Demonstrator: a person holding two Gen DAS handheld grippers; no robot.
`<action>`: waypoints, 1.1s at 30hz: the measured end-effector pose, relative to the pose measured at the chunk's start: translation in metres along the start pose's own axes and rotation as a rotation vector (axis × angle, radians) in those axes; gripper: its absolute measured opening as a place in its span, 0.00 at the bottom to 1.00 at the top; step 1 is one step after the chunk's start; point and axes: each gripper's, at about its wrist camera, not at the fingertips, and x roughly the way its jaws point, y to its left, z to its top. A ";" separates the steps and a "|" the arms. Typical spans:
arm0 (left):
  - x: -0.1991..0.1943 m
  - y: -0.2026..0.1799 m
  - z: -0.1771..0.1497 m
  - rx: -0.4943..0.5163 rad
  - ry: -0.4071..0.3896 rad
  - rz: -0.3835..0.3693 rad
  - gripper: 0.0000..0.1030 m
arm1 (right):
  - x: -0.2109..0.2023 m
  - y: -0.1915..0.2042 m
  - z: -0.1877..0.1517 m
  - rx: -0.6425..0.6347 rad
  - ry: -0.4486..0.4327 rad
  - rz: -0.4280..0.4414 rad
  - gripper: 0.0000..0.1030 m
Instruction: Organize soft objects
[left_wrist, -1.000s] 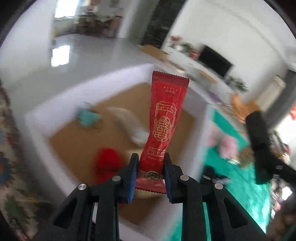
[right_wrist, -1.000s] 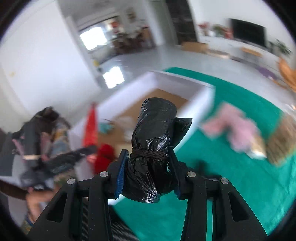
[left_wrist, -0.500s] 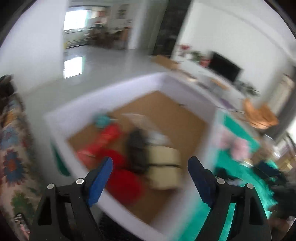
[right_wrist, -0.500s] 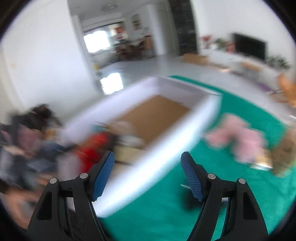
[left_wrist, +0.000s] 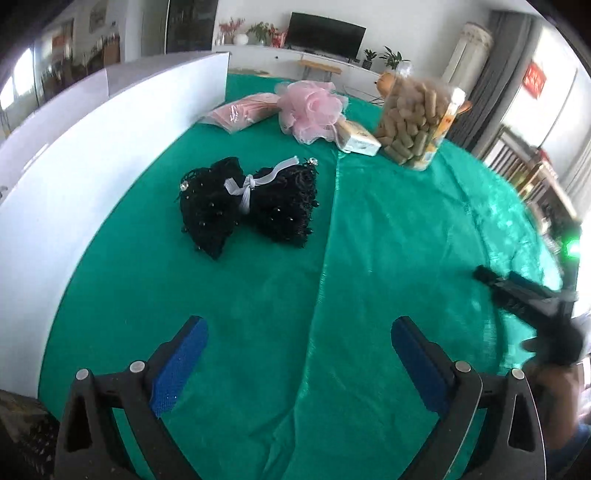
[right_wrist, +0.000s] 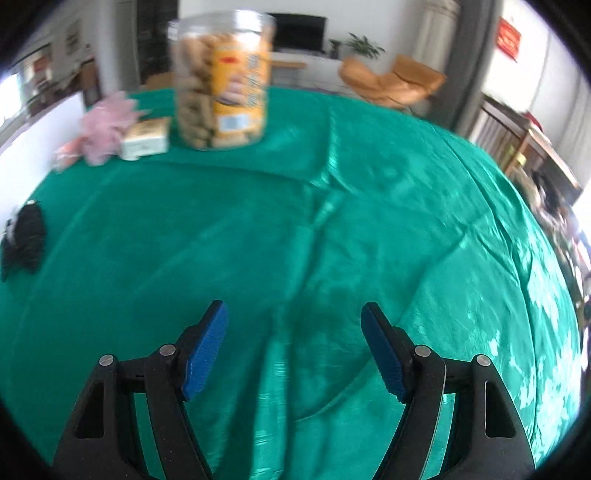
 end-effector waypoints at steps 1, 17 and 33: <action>0.002 0.000 -0.001 -0.002 -0.003 0.015 0.96 | 0.003 -0.002 0.000 0.012 -0.008 0.011 0.80; 0.018 0.020 -0.003 -0.083 0.017 0.073 0.96 | 0.004 -0.006 -0.004 0.068 -0.001 0.045 0.88; 0.018 0.015 -0.006 -0.044 0.011 0.110 0.96 | 0.004 -0.007 -0.004 0.068 -0.001 0.045 0.88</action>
